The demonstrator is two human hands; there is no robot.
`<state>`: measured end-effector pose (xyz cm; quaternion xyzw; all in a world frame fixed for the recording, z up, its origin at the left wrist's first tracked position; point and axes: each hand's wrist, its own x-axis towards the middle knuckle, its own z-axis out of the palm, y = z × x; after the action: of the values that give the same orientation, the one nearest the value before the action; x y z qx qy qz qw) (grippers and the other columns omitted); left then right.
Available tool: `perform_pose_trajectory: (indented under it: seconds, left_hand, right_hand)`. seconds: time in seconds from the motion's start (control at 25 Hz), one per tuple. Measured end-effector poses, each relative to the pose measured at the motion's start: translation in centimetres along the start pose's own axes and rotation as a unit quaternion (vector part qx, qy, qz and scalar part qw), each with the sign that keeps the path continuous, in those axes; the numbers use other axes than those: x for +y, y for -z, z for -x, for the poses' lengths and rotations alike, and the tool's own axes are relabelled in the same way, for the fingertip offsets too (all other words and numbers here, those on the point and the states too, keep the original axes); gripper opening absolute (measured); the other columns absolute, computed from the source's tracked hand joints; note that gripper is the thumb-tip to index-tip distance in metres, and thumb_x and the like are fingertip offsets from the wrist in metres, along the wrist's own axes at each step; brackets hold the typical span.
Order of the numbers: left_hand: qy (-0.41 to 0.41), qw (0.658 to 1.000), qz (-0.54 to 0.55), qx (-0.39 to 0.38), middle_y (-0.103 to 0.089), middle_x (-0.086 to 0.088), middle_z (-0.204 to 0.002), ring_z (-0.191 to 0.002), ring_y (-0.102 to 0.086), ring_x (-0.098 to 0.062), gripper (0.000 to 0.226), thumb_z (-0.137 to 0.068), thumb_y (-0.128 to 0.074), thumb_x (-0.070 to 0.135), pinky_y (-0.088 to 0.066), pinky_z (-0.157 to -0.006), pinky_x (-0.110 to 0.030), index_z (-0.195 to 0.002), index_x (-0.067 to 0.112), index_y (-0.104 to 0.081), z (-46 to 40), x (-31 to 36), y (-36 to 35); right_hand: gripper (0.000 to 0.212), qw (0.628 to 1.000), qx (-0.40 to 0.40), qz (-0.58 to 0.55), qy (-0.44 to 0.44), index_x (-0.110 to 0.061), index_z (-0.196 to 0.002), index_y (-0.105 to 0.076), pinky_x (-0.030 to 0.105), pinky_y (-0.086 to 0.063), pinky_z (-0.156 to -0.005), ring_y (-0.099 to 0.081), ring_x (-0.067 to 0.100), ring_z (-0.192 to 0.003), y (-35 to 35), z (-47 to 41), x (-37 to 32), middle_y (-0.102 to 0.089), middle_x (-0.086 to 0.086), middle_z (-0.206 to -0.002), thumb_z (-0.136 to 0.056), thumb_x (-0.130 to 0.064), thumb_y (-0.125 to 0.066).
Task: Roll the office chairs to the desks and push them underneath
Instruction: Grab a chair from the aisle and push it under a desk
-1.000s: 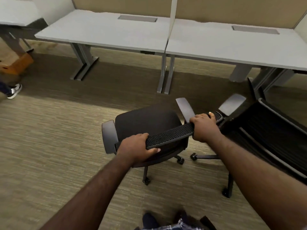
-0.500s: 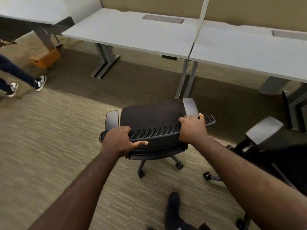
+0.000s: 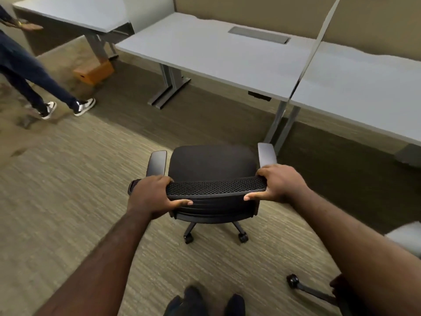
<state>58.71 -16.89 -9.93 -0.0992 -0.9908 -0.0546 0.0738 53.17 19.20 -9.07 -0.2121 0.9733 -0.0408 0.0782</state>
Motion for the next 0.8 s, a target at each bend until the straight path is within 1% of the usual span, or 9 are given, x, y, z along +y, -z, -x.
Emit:
perform_pose_trajectory:
  seconds: [0.2, 0.36, 0.44, 0.52, 0.64, 0.8]
  left_hand:
    - [0.007, 1.000, -0.004, -0.007, -0.062, 0.008, -0.077, -0.070, -0.058, -0.017, 0.091, -0.055, -0.032, 0.104, -0.035, -0.059, -0.030, -0.088, 0.027, -0.066, -5.3, -3.2, -0.5]
    - [0.011, 1.000, -0.003, -0.005, -0.063, 0.008, -0.076, -0.071, -0.059, -0.017, 0.092, -0.054, -0.030, 0.105, -0.043, -0.060, -0.032, -0.086, 0.027, -0.065, -10.1, -6.8, -1.2]
    - [0.006, 1.000, -0.005, -0.002, -0.063, 0.008, -0.077, -0.073, -0.060, -0.017, 0.093, -0.054, -0.029, 0.105, -0.044, -0.061, -0.032, -0.087, 0.026, -0.066, -12.8, -8.6, -1.6]
    - [0.003, 1.000, 0.001, -0.011, -0.064, 0.008, -0.081, -0.077, -0.060, -0.017, 0.095, -0.054, -0.029, 0.105, -0.045, -0.064, -0.033, -0.091, 0.026, -0.067, -15.6, -10.6, -1.8]
    - [-0.004, 1.000, 0.013, -0.020, -0.067, 0.008, -0.087, -0.082, -0.062, -0.017, 0.099, -0.054, -0.028, 0.105, -0.046, -0.068, -0.034, -0.097, 0.025, -0.068, -19.6, -13.4, -2.0]
    - [-0.012, 1.000, 0.008, -0.027, -0.065, 0.010, -0.089, -0.085, -0.060, -0.015, 0.097, -0.055, -0.029, 0.104, -0.040, -0.068, -0.032, -0.101, 0.026, -0.067, -24.6, -17.1, -2.4]
  right_hand:
    - [0.096, 1.000, 0.007, 0.005, 0.011, -0.028, -0.085, -0.062, 0.033, -0.047, -0.058, -0.054, 0.015, -0.071, 0.9, -6.3, 0.3, -0.058, -0.009, -0.079, -0.050, -0.110, -0.026]
    - [0.094, 1.000, 0.020, 0.014, 0.008, -0.029, -0.086, -0.062, 0.031, -0.039, -0.057, -0.053, 0.014, -0.073, 1.5, -11.9, 0.4, -0.058, -0.010, -0.082, -0.051, -0.109, -0.027]
    - [0.095, 1.000, 0.021, 0.013, -0.005, -0.031, -0.090, -0.063, 0.031, -0.041, -0.060, -0.054, 0.014, -0.077, 1.8, -14.9, 0.4, -0.059, -0.010, -0.086, -0.050, -0.109, -0.027]
    - [0.097, 0.999, 0.018, 0.010, -0.025, -0.032, -0.094, -0.063, 0.032, -0.045, -0.065, -0.056, 0.014, -0.080, 2.2, -17.8, 0.2, -0.061, -0.011, -0.088, -0.048, -0.110, -0.026]
    - [0.103, 0.998, 0.032, -0.002, -0.045, -0.031, -0.099, -0.066, 0.032, -0.047, -0.071, -0.059, 0.015, -0.087, 2.7, -21.9, -0.2, -0.064, -0.010, -0.092, -0.047, -0.110, -0.026]
    - [0.106, 0.997, 0.044, -0.016, -0.064, -0.031, -0.101, -0.070, 0.035, -0.051, -0.077, -0.060, 0.014, -0.091, 3.4, -27.7, -0.4, -0.067, -0.011, -0.094, -0.045, -0.111, -0.029]
